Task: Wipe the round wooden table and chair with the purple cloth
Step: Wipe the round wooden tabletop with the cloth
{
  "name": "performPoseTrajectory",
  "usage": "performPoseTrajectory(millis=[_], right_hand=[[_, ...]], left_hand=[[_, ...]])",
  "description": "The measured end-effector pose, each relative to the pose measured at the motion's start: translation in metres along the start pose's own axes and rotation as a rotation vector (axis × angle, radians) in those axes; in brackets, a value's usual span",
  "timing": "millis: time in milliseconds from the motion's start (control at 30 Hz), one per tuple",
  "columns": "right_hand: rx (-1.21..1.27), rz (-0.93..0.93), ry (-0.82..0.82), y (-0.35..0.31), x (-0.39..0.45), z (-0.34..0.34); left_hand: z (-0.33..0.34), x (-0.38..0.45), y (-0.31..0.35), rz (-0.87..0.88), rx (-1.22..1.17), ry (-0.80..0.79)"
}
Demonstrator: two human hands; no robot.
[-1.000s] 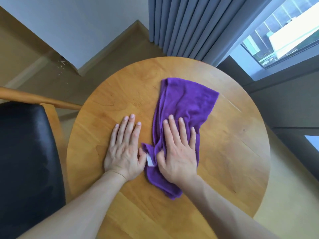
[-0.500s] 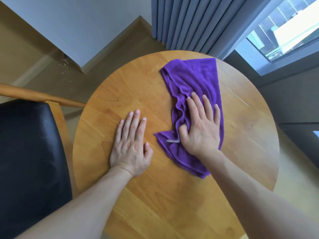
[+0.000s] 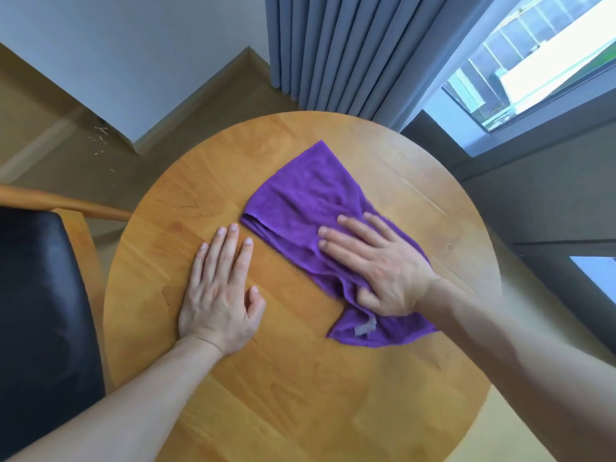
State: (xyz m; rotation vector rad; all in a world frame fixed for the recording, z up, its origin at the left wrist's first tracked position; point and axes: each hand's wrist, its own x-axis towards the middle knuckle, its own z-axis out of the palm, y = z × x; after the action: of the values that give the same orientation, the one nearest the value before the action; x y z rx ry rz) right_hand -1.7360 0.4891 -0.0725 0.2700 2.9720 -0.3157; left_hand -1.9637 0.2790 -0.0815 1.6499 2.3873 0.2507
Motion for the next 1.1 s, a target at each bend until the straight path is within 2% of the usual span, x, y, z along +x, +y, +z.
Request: performPoseTrajectory(millis=[100, 267, 333, 433, 533, 633, 667, 733, 867, 933, 1000, 1100], right_hand=[[0.037, 0.292, 0.095, 0.001, 0.013, -0.003], [0.118, 0.817, 0.185, -0.051, 0.045, 0.0], [0.156, 0.934, 0.194, -0.075, 0.06, 0.002], [0.149, 0.859, 0.14, -0.1, 0.066, 0.006], [0.151, 0.613, 0.088, -0.099, 0.049, 0.008], [0.107, 0.297, 0.047, -0.064, 0.019, 0.006], [0.094, 0.242, 0.043, -0.049, 0.009, 0.004], [0.095, 0.33, 0.097, -0.028, -0.005, 0.004], [0.163, 0.843, 0.198, -0.051, 0.002, 0.007], [0.204, 0.964, 0.208, -0.07, 0.011, 0.007], [0.224, 0.944, 0.187, -0.08, 0.008, 0.008], [0.222, 0.713, 0.143, -0.075, -0.018, 0.009]], left_hand=[[0.0, 0.0, 0.0, -0.004, 0.004, 0.0], [0.001, -0.001, 0.001, -0.017, 0.015, 0.014], [0.001, -0.001, 0.001, -0.017, 0.016, 0.024], [0.001, -0.003, 0.001, -0.008, 0.021, 0.027], [0.001, -0.002, 0.002, -0.01, 0.024, 0.02], [0.0, -0.001, 0.002, -0.026, 0.022, 0.019], [0.0, -0.001, 0.003, -0.031, 0.023, 0.017], [-0.001, -0.002, 0.003, -0.04, 0.027, 0.006], [-0.002, -0.003, 0.003, -0.049, 0.03, -0.024], [-0.001, -0.004, 0.011, -0.09, 0.018, 0.007], [0.004, -0.002, 0.031, -0.198, -0.005, 0.067], [0.01, 0.011, 0.07, -0.386, -0.089, 0.13]])
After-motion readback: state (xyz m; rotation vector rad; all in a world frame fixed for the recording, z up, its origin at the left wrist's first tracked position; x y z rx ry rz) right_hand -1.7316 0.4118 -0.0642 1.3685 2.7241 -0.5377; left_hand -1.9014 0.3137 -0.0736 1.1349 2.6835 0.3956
